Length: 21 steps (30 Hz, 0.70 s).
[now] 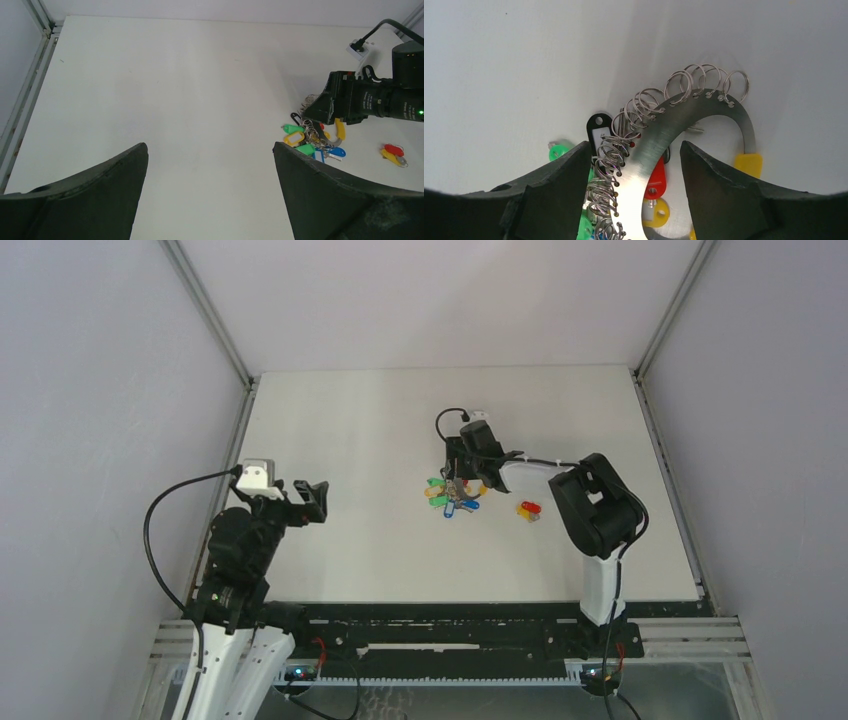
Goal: Put the keys on the keyring
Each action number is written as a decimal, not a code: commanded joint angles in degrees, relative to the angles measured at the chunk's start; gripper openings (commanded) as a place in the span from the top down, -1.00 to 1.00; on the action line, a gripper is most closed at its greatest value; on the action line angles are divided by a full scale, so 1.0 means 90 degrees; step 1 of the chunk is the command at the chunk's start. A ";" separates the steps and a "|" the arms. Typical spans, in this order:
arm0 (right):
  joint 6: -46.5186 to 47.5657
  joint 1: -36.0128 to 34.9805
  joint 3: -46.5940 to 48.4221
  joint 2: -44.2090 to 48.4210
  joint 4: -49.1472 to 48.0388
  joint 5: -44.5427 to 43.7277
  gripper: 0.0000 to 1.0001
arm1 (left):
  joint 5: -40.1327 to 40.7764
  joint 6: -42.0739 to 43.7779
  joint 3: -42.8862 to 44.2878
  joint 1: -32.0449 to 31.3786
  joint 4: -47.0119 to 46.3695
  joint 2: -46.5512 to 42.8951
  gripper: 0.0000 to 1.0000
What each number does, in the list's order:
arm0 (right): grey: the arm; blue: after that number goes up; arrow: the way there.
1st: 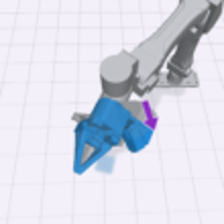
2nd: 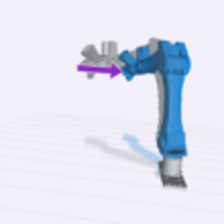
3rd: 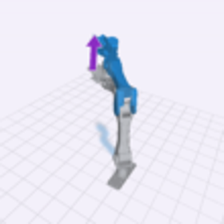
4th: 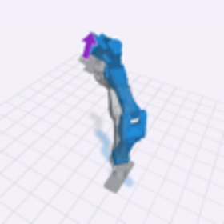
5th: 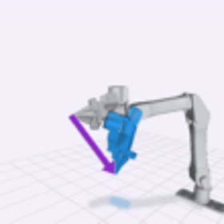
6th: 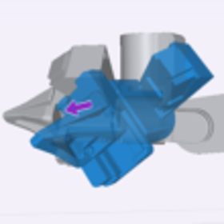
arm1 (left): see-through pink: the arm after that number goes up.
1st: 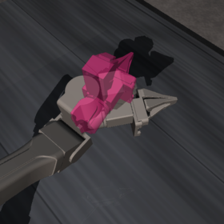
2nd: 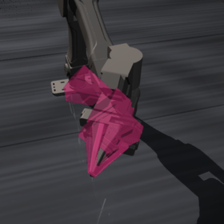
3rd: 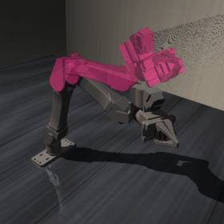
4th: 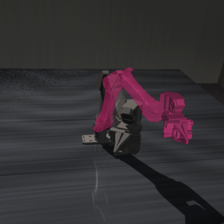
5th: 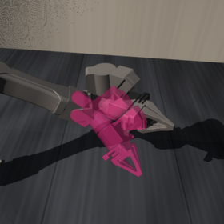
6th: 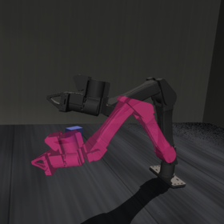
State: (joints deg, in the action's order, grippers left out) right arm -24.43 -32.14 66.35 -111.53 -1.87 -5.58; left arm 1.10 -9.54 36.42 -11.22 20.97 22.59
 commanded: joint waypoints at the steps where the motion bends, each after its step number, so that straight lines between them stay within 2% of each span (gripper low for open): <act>1: -0.0188 -0.0127 0.0298 -0.0147 0.0119 -0.0137 -0.31 | 0.0252 -0.0030 -0.0064 0.0018 -0.0240 0.0042 -0.99; 9: -0.0095 -0.0278 0.0372 -0.0244 0.0434 -0.0148 -0.13 | 0.0066 -0.0081 -0.0075 -0.0001 -0.0264 0.0074 -1.00; 14: 0.0121 -0.0445 0.0154 0.0018 0.0370 0.0200 0.20 | -0.0565 -0.0137 0.0120 -0.0141 -0.0196 0.0360 -1.00; 21: 0.0800 -0.0818 -0.0527 0.0748 0.0098 0.0585 0.26 | -0.0930 -0.0644 0.0287 -0.0168 -0.0048 0.0555 -0.99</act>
State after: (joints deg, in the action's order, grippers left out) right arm -21.96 -37.28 64.34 -110.26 0.23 -3.46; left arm -4.01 -11.66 36.45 -12.45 20.82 27.11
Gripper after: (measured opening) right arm 0.381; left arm 0.997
